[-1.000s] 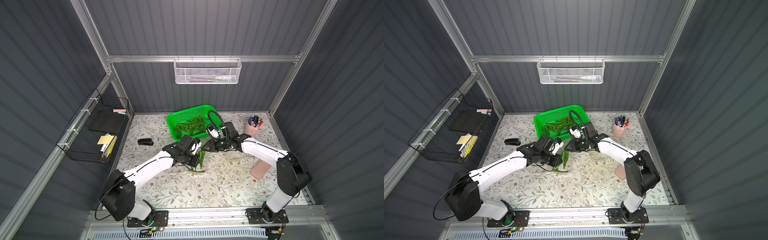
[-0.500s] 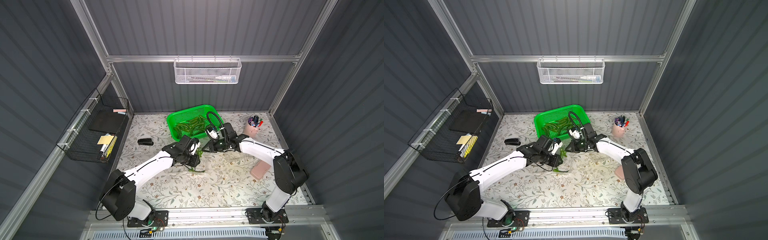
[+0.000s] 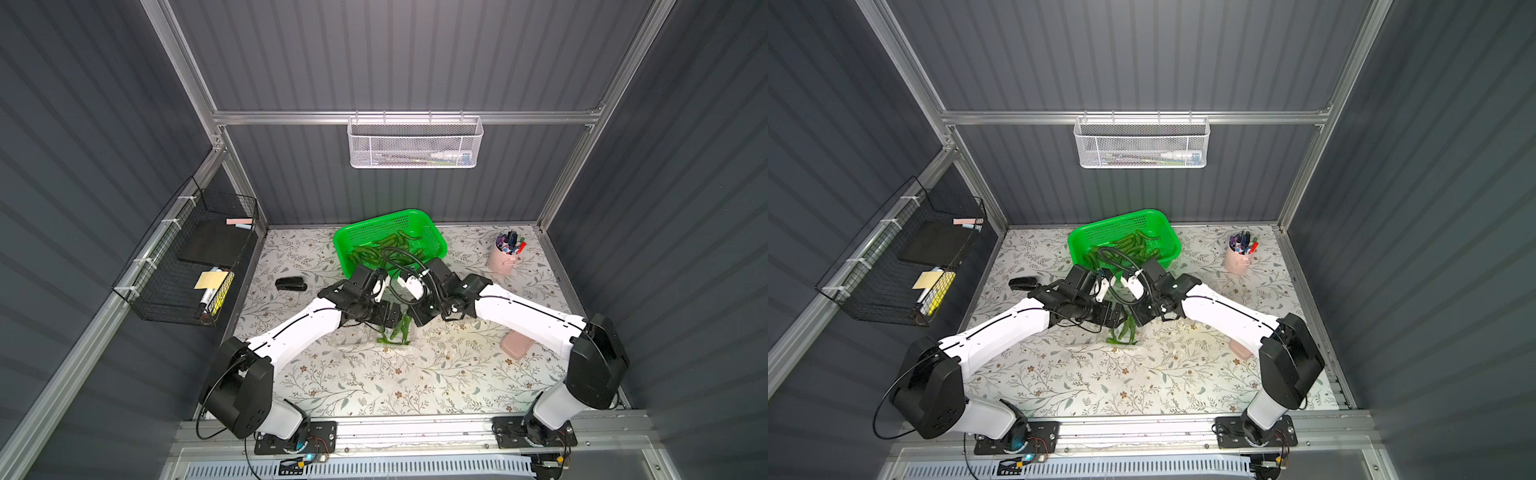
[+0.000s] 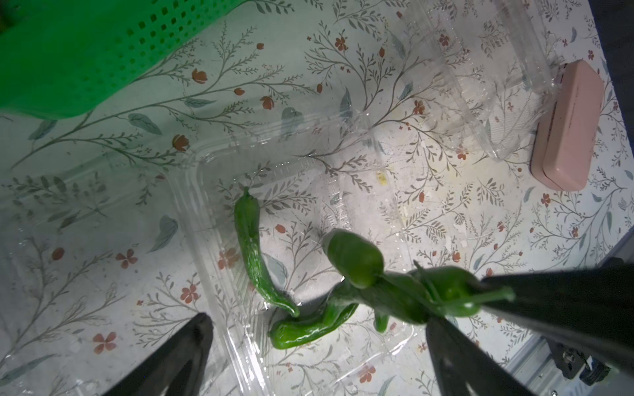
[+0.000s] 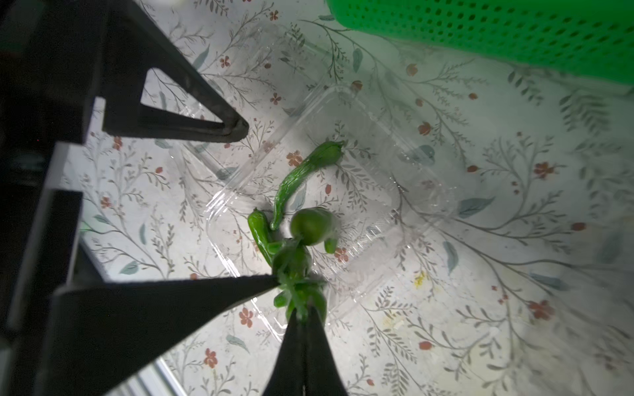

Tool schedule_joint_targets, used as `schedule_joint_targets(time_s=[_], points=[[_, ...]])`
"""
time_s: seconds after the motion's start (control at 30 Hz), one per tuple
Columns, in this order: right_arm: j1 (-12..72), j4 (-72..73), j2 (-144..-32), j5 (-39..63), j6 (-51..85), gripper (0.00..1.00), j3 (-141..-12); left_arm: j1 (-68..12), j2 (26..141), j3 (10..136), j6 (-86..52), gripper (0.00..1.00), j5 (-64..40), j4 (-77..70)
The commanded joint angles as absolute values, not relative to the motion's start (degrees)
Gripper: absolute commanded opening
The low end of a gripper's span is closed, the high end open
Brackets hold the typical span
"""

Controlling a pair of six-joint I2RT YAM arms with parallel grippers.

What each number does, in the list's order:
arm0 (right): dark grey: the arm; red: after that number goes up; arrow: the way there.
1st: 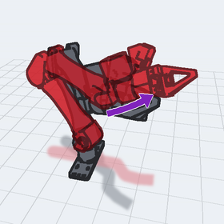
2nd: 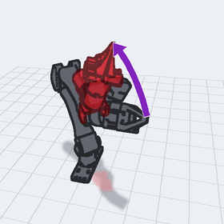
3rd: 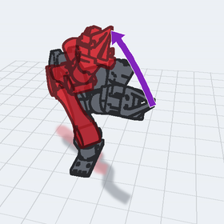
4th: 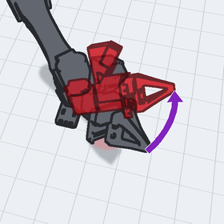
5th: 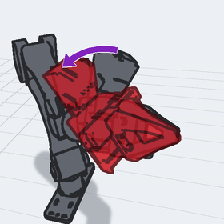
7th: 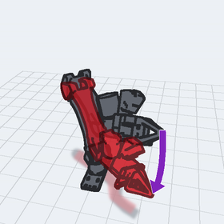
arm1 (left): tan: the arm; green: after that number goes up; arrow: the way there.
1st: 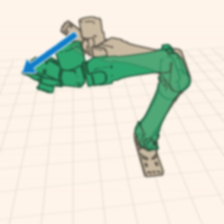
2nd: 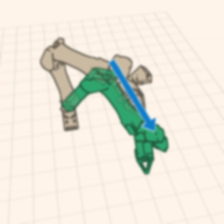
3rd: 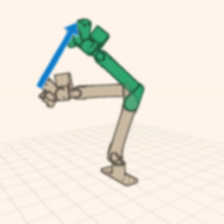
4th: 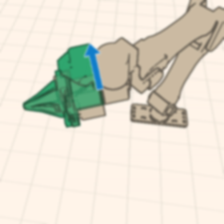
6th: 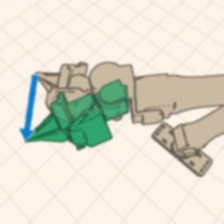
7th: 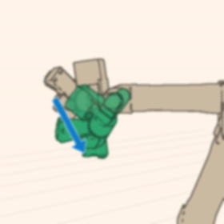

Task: Take small green peppers out of containers
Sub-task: Adjust the green pepper.

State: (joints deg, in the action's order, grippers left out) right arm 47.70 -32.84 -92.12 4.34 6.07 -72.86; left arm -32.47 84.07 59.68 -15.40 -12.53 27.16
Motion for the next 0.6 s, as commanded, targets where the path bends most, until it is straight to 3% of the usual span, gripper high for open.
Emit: schedule_joint_targets(time_s=[0.0, 0.17, 0.33, 0.57], points=[[51.24, -37.17, -91.89, -17.92, -1.12, 0.02, -74.00, -32.37, 84.75, 61.87, -14.01, 0.98, -13.43, 27.03], [52.38, -30.13, -88.19, -25.09, 0.00, 0.02, -70.60, -32.34, 85.52, 62.40, -13.47, 0.96, -14.86, 26.78], [52.21, -19.64, -83.80, -22.42, -0.34, 0.02, -64.89, -32.34, 84.40, 61.88, -13.14, 0.95, -15.62, 25.81], [52.49, -19.71, -81.63, -15.50, 1.19, 0.03, -63.74, -32.34, 83.43, 60.96, -12.95, 0.94, -16.78, 25.11]])
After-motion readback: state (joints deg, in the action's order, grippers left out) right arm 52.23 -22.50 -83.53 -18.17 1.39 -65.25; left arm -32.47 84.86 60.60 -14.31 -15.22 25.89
